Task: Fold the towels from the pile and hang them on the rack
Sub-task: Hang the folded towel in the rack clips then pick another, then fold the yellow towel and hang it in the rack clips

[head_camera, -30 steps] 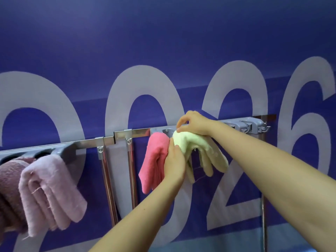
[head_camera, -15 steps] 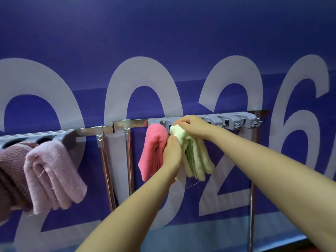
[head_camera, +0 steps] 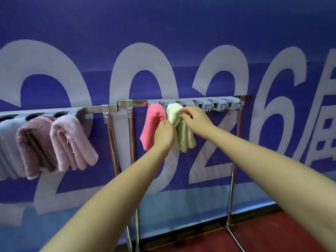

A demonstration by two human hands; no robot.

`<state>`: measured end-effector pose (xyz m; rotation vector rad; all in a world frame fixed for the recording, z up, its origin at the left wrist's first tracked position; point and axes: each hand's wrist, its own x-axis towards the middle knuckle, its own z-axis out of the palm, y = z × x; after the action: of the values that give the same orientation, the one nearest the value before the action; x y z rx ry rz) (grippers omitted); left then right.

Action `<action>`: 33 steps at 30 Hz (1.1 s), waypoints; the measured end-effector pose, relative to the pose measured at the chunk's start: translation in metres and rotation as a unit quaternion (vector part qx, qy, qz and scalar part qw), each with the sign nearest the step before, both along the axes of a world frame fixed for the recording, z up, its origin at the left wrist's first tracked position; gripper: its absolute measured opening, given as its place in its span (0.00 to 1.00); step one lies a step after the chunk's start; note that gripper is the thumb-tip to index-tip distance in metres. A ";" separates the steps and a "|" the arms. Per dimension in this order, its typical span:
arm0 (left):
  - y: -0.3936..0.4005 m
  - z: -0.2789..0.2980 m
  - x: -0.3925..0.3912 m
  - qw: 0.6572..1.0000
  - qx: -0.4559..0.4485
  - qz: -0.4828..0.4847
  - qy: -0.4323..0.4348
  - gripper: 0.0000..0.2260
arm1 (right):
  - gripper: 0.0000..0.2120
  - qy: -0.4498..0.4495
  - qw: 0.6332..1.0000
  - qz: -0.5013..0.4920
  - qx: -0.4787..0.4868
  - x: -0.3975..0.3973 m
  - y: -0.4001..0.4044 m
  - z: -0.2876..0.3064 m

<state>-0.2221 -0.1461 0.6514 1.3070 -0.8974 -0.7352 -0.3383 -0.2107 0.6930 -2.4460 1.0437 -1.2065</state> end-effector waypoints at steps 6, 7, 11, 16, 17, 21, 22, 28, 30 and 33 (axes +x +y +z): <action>0.050 -0.029 -0.011 0.999 -0.018 -0.017 -0.026 0.14 | 0.07 -0.063 0.995 -0.027 0.076 -0.018 0.047 -0.052; 0.058 -0.041 -0.013 0.999 -0.017 -0.015 -0.045 0.14 | 0.09 -0.081 0.991 -0.021 0.104 -0.019 0.055 -0.065; 0.097 -0.104 -0.019 0.989 -0.016 -0.023 -0.144 0.14 | 0.12 -0.133 0.970 -0.007 0.201 -0.019 0.087 -0.135; 0.122 -0.214 -0.016 0.988 0.071 -0.046 -0.126 0.15 | 0.15 -0.147 0.940 -0.012 0.308 -0.033 0.129 -0.255; 0.124 -0.238 -0.017 0.991 0.102 -0.036 -0.079 0.15 | 0.15 -0.144 0.933 -0.025 0.329 -0.038 0.134 -0.281; 0.127 -0.336 -0.021 0.968 0.241 -0.003 0.073 0.15 | 0.16 -0.134 0.890 -0.092 0.425 -0.065 0.152 -0.383; 0.129 -0.358 -0.022 0.961 0.264 -0.005 0.080 0.14 | 0.17 -0.132 0.878 -0.112 0.446 -0.071 0.156 -0.407; 0.131 -0.473 -0.031 0.920 0.382 -0.033 0.082 0.11 | 0.14 -0.069 0.785 -0.212 0.577 -0.094 0.171 -0.543; 0.128 -0.507 -0.031 0.903 0.422 -0.045 0.063 0.11 | 0.11 -0.019 0.762 -0.220 0.608 -0.097 0.175 -0.580; 0.117 -0.552 -0.029 0.885 0.462 -0.060 0.021 0.12 | 0.13 0.034 0.738 -0.223 0.637 -0.102 0.175 -0.632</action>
<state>-0.2512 -0.0286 0.0995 2.0608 -0.5872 -1.3811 -0.4399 -0.0362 0.0612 -1.1535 1.7177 -0.1755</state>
